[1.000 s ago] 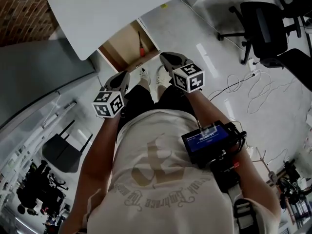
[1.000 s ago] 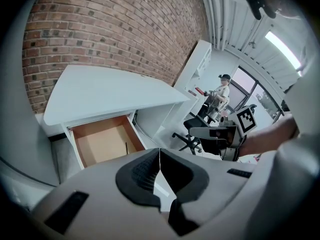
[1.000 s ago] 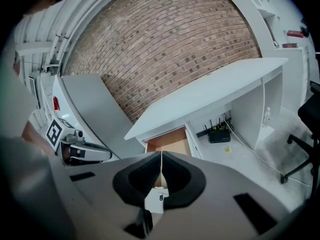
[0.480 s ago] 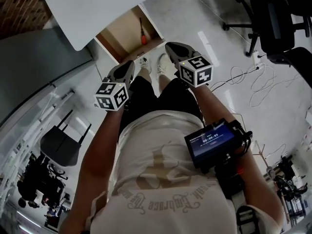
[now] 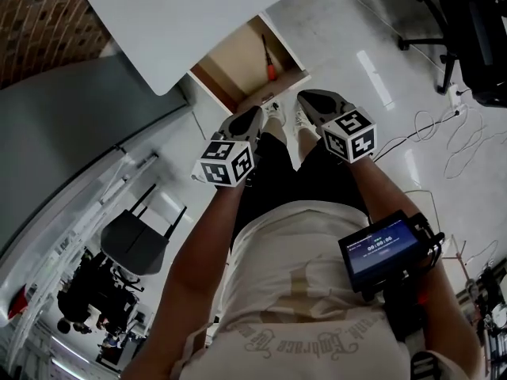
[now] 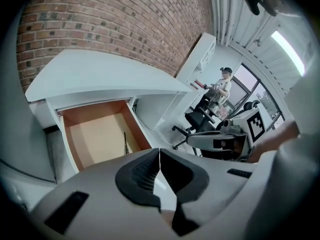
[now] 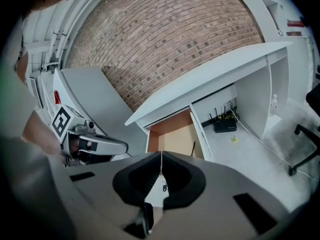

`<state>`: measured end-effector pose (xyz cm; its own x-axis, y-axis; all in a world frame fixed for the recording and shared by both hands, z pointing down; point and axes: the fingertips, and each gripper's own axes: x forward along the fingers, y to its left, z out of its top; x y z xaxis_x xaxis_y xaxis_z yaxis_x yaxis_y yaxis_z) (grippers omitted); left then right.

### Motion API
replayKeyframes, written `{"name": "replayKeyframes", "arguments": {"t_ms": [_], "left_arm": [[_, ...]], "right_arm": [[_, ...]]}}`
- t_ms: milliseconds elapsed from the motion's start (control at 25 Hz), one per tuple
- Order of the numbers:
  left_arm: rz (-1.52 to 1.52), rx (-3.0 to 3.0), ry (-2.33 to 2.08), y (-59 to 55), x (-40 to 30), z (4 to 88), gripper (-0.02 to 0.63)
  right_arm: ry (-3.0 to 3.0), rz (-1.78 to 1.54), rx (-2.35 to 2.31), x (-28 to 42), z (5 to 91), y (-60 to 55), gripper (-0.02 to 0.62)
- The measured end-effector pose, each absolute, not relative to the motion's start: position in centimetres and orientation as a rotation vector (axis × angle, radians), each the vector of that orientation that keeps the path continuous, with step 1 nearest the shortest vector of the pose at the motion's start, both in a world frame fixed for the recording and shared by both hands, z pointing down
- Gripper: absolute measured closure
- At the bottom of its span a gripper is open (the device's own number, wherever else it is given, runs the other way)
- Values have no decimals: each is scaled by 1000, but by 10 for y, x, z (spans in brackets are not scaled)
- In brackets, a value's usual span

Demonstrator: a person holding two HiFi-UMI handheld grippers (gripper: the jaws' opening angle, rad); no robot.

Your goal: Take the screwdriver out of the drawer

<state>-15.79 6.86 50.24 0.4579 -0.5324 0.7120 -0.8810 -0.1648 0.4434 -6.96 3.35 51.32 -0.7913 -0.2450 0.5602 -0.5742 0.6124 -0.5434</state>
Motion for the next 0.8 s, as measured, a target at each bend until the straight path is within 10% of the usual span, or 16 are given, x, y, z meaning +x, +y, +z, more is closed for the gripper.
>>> {"name": "replayKeyframes", "arguments": {"t_ms": [800], "left_arm": [[650, 1773, -1113, 31, -164, 553, 584]], "right_arm": [[-2372, 1105, 762, -48, 543, 25, 571]]}}
